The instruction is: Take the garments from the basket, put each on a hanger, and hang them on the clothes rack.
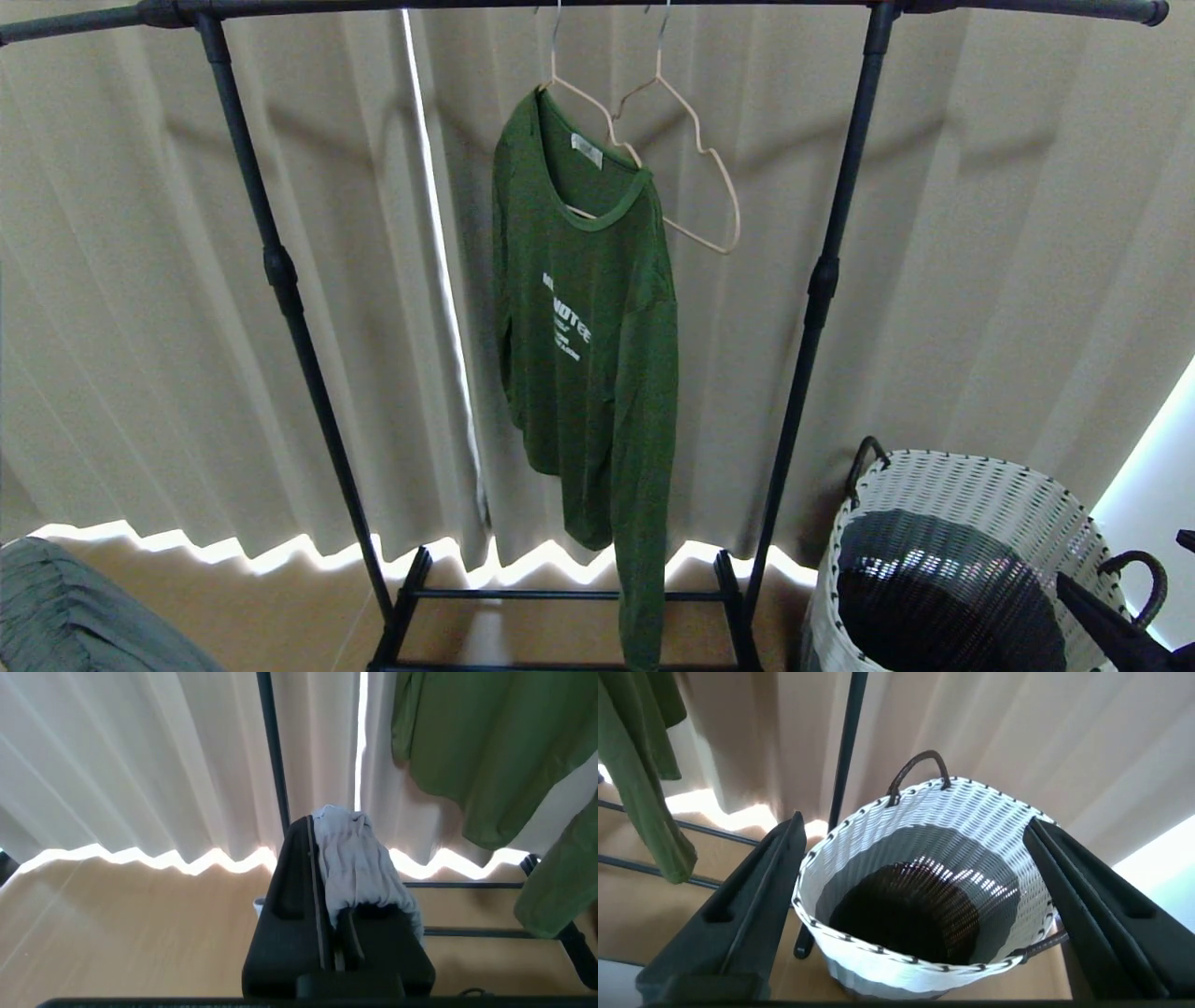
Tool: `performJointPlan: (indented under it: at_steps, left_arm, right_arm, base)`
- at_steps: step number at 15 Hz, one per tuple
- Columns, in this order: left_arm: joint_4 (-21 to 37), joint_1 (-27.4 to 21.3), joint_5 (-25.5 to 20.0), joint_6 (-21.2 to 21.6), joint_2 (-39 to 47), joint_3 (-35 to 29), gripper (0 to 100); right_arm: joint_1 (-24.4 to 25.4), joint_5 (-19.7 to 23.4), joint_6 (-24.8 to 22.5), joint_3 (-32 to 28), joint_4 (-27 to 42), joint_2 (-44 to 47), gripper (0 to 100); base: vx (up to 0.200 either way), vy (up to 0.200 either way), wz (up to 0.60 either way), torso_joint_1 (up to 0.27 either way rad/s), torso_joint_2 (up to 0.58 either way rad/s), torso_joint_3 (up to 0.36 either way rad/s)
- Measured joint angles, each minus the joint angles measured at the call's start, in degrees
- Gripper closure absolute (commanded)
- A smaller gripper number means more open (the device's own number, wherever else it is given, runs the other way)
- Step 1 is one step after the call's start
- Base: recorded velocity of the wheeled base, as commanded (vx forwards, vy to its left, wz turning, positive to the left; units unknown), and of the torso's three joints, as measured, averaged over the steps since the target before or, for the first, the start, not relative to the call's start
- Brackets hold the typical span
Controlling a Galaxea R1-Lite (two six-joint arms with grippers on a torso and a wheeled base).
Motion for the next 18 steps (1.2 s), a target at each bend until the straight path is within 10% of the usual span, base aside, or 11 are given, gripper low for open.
performJointPlan:
  at_steps: [18]
  left_arm:
    - [0.16, -0.17, -0.1, 0.12, -0.72, 0.43, 100]
  right_arm:
    - [0.0, 0.0, -0.02, -0.16, -0.12, -0.17, 0]
  base:
    - [0.0, 0.0, 0.0, 0.149, -0.41, -0.259]
